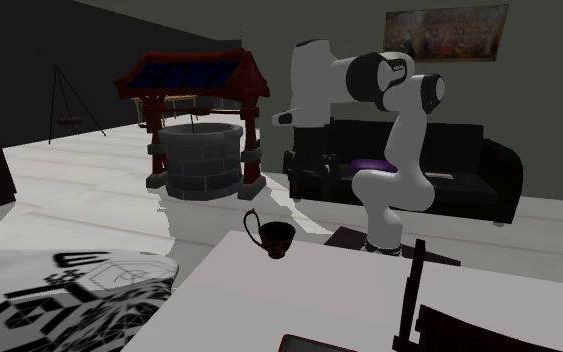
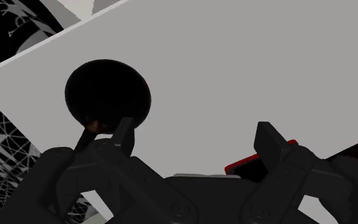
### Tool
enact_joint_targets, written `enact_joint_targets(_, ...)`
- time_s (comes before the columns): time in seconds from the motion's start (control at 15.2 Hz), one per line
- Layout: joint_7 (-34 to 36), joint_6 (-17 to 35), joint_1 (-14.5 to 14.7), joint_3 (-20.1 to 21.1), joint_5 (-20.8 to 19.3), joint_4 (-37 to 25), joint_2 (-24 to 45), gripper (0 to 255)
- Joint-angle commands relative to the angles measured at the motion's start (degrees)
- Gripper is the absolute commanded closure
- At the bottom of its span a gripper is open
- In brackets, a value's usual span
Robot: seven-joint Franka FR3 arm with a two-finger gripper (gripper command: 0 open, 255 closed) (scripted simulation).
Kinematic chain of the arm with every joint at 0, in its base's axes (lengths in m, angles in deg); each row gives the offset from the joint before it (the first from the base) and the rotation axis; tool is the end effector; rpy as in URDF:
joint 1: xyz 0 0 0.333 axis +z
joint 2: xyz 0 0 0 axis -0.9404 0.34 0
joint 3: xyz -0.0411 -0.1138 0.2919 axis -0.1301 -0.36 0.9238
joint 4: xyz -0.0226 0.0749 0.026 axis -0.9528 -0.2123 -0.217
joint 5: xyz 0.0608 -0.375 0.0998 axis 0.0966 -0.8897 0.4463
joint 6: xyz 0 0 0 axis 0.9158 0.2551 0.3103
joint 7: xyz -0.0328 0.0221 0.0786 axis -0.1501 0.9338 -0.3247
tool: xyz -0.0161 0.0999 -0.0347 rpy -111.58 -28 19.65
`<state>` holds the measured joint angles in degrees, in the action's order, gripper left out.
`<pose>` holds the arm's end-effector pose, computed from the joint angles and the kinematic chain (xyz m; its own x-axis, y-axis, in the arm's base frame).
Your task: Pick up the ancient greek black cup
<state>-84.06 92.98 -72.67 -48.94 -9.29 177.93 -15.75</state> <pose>0.3400 -0.1272 0.5684 0.9830 -0.1627 0.0850 -0.1545 -0.9834 -0.0953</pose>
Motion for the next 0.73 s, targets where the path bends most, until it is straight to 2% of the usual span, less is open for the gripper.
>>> enact_joint_targets(0.0, -2.74, 3.27, -0.25, -2.49, -0.47, 0.44, 2.08, 0)
enact_joint_targets(0.26, -8.53, 8.28, -0.21, -7.76, -0.32, -1.34, 7.62, 0)
enact_joint_targets(0.53, -14.92, 12.75, 0.46, -13.17, 1.56, -4.39, 14.25, 0)
enact_joint_targets(0.66, -16.21, 14.19, 0.6, -14.18, 2.12, -4.36, 15.6, 0)
